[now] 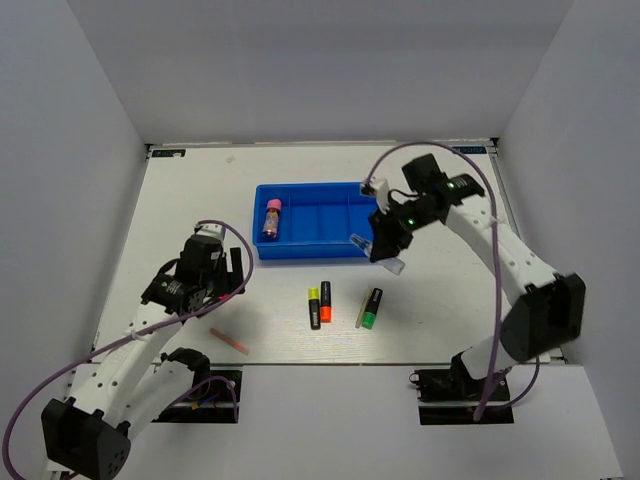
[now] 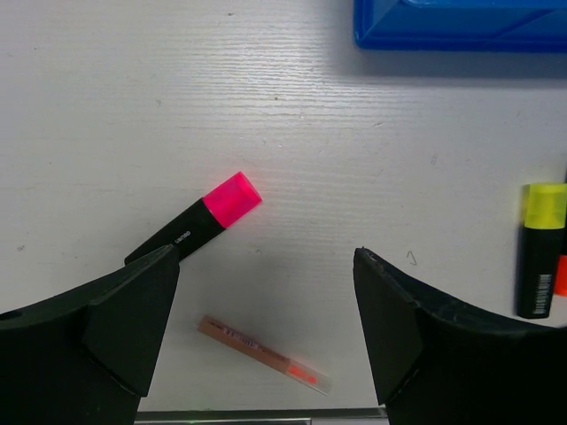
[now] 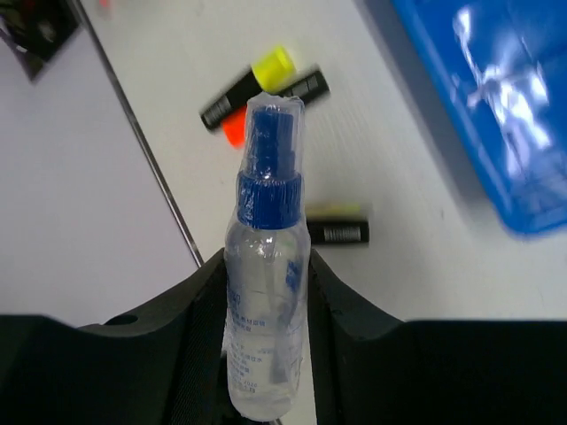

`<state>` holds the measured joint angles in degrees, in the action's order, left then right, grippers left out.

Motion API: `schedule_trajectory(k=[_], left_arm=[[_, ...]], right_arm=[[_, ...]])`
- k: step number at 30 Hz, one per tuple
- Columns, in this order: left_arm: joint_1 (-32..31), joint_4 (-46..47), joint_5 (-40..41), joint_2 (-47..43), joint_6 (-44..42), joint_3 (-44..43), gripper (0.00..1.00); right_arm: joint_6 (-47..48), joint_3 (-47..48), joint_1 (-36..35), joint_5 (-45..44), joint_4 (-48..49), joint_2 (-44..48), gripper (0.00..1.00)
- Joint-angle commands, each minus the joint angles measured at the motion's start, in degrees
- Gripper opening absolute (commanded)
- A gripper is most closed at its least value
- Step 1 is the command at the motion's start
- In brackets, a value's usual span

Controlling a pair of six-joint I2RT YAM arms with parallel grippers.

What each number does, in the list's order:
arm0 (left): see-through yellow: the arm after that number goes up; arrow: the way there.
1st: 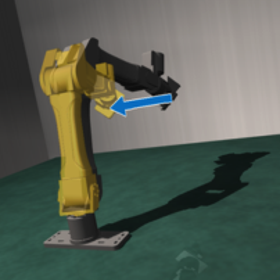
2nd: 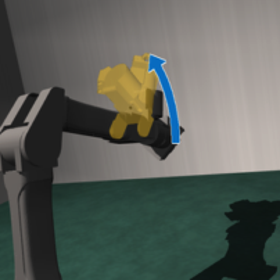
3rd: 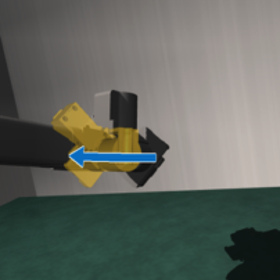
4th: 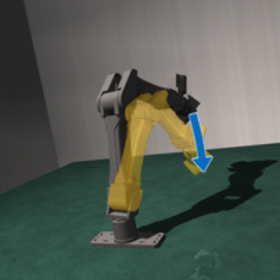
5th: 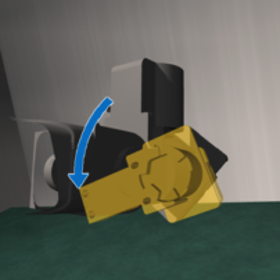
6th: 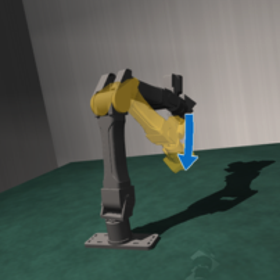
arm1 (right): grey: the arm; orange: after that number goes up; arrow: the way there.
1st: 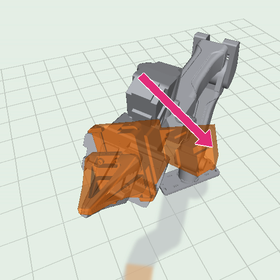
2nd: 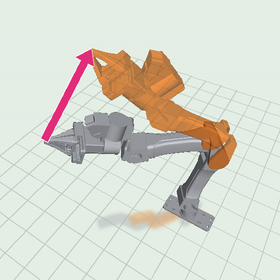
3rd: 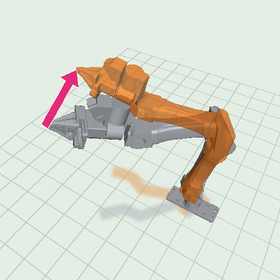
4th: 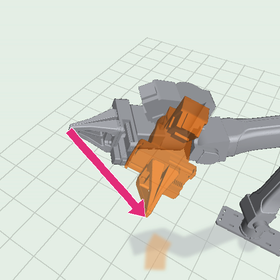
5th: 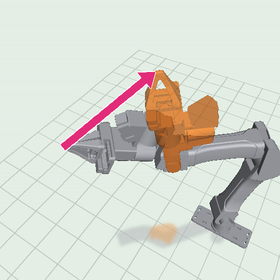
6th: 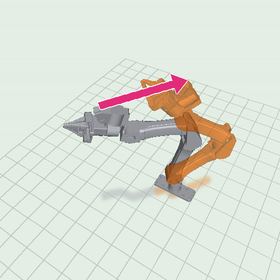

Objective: Sort the stationery into containers
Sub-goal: Place the stationery in the storage box.

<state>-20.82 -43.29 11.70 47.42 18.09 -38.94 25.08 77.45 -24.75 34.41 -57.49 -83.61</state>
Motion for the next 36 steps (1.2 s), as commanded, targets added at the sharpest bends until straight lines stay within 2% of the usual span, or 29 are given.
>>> schedule_trajectory(k=[1,4,5,6,9,10,12,14,16,21,25,32,35,36], left_arm=[[0.3,0.5,2.6,-0.1,0.5,0.6,0.89],[0.3,0.9,4.6,-0.4,-0.1,1.1,0.74],[0.4,1.0,5.4,-0.3,-0.1,1.4,0.70],[0.3,1.2,6.2,-0.1,-0.2,1.5,0.63],[0.9,1.3,7.2,0.8,-1.6,1.2,0.58],[1.0,1.1,7.2,1.0,-2.7,1.2,0.58],[1.0,-0.4,7.1,2.5,-3.8,0.3,0.58],[1.2,-1.6,6.8,3.6,-5.4,-0.8,0.64],[1.1,-2.9,6.2,5.0,-6.1,-1.0,0.72],[1.2,-3.0,3.7,7.7,-10.3,-1.1,0.78],[1.2,-2.2,3.1,11.7,-14.1,-1.8,0.81],[1.7,0.7,2.5,15.2,-16.7,-1.7,0.81],[2.4,1.7,1.8,15.9,-17.6,-1.0,0.81],[2.7,1.9,1.4,16.0,-17.6,-0.9,0.81]], right_arm=[[-7.1,9.6,-2.9,8.7,3.2,-12.4,0.00],[-15.8,21.0,-5.6,3.4,7.9,-20.8,0.00],[-17.2,25.7,-6.3,0.3,9.1,-26.6,0.00],[-21.8,30.6,-7.0,-2.7,10.3,-28.4,0.00],[-30.5,38.8,-8.6,-8.6,14.3,-35.7,0.00],[-33.6,41.9,-8.8,-14.1,15.2,-37.3,0.00],[-35.4,41.6,-10.7,-17.0,20.7,-37.4,0.00],[-39.2,40.8,-11.2,-18.5,23.6,-38.0,0.00],[-44.1,43.3,-11.4,-22.8,22.8,-39.9,0.00],[-53.2,40.2,-12.2,-27.9,24.5,-41.8,0.00],[-55.5,35.7,-13.3,-33.5,30.7,-41.9,0.00],[-55.1,37.2,-13.7,-35.9,32.1,-45.0,0.00],[-55.0,37.2,-14.0,-35.3,32.3,-45.6,0.18],[-54.9,36.9,-14.0,-35.0,32.4,-45.6,0.31]])
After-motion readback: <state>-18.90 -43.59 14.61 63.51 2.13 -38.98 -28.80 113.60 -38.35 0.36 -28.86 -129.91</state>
